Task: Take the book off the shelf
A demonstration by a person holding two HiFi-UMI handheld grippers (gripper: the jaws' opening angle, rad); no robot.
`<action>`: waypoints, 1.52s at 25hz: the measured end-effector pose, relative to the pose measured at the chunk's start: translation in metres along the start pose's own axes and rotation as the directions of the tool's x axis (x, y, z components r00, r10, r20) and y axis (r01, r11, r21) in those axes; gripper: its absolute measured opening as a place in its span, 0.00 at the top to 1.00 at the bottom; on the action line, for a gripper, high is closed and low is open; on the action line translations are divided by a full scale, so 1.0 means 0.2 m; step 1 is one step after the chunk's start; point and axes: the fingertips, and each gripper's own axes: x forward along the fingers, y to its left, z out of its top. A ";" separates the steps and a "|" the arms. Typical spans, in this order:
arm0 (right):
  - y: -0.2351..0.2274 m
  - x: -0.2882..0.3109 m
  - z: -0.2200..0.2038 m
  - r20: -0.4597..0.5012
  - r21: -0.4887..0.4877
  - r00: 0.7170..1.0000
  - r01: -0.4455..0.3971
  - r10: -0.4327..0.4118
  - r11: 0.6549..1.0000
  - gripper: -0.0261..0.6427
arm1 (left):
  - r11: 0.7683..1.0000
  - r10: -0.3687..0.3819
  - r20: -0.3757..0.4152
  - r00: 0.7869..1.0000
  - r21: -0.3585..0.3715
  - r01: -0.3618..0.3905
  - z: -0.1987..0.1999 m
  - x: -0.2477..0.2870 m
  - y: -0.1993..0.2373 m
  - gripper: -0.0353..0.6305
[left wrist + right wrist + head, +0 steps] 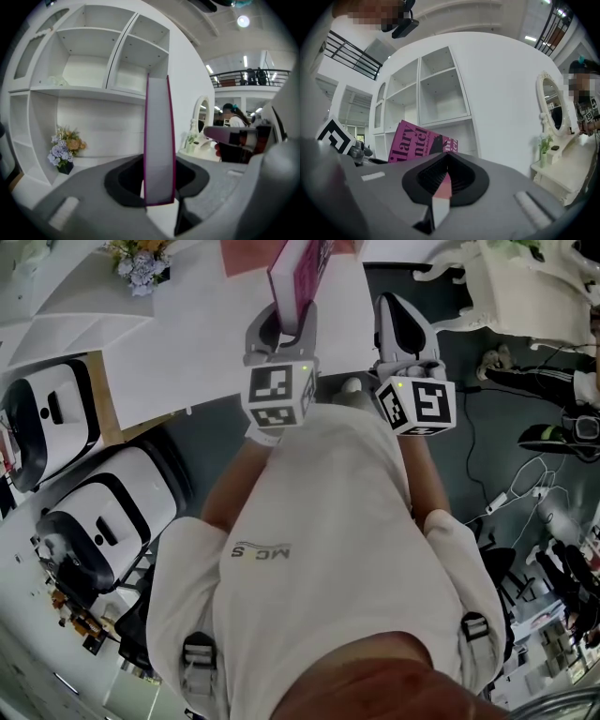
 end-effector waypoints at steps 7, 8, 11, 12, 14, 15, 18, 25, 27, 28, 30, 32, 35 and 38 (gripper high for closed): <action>-0.04 0.01 -0.09 -0.037 -0.021 0.999 -0.016 0.015 1.000 0.97 | 1.000 0.026 -0.020 0.999 -0.007 -0.026 -0.05 0.00 0.06 0.74; -0.04 0.01 -0.10 -0.044 -0.021 0.999 -0.015 0.014 1.000 0.97 | 1.000 0.030 -0.021 0.999 -0.007 -0.031 -0.05 0.00 0.07 0.74; -0.06 0.01 -0.14 -0.060 -0.022 0.998 -0.015 0.014 1.000 0.97 | 0.999 0.049 -0.025 0.999 -0.010 -0.049 -0.07 -0.01 0.12 0.74; -0.07 0.01 -0.15 -0.064 -0.025 0.998 -0.017 0.016 1.000 0.96 | 0.998 0.054 -0.027 0.998 -0.012 -0.054 -0.07 -0.01 0.13 0.74; -0.07 0.01 -0.16 -0.069 -0.031 0.997 -0.023 0.021 0.999 0.96 | 0.998 0.061 -0.030 0.998 -0.015 -0.061 -0.09 -0.01 0.14 0.74; -0.07 0.01 -0.16 -0.072 -0.032 0.997 -0.026 0.023 0.999 0.97 | 0.998 0.064 -0.032 0.997 -0.016 -0.064 -0.09 -0.01 0.15 0.74; -0.07 0.03 -0.17 -0.073 -0.030 0.997 -0.034 0.032 0.999 0.96 | 0.997 0.074 -0.034 0.997 -0.019 -0.075 -0.09 -0.01 0.16 0.74; -0.09 0.05 -0.16 -0.073 -0.027 0.996 -0.048 0.046 0.998 0.96 | 0.996 0.085 -0.039 0.996 -0.021 -0.086 -0.09 0.01 0.16 0.74; -0.09 0.06 -0.16 -0.076 -0.029 0.996 -0.053 0.050 0.998 0.96 | 0.996 0.088 -0.041 0.995 -0.023 -0.089 -0.09 0.01 0.16 0.74; -0.09 0.06 -0.16 -0.079 -0.033 0.995 -0.056 0.054 0.998 0.96 | 0.996 0.090 -0.042 0.995 -0.024 -0.091 -0.10 0.02 0.16 0.74; -0.09 0.06 -0.17 -0.084 -0.038 0.995 -0.063 0.060 0.997 0.96 | 0.995 0.092 -0.045 0.995 -0.024 -0.093 -0.10 0.02 0.16 0.74; -0.09 0.06 -0.17 -0.085 -0.035 0.994 -0.065 0.062 0.997 0.96 | 0.995 0.093 -0.047 0.995 -0.024 -0.095 -0.10 0.03 0.16 0.74; -0.10 0.07 -0.17 -0.083 -0.030 0.995 -0.066 0.063 0.997 0.96 | 0.995 0.095 -0.047 0.994 -0.025 -0.096 -0.11 0.03 0.15 0.74; -0.10 0.07 -0.18 -0.084 -0.030 0.994 -0.068 0.065 0.997 0.96 | 0.995 0.097 -0.048 0.994 -0.027 -0.099 -0.11 0.03 0.15 0.74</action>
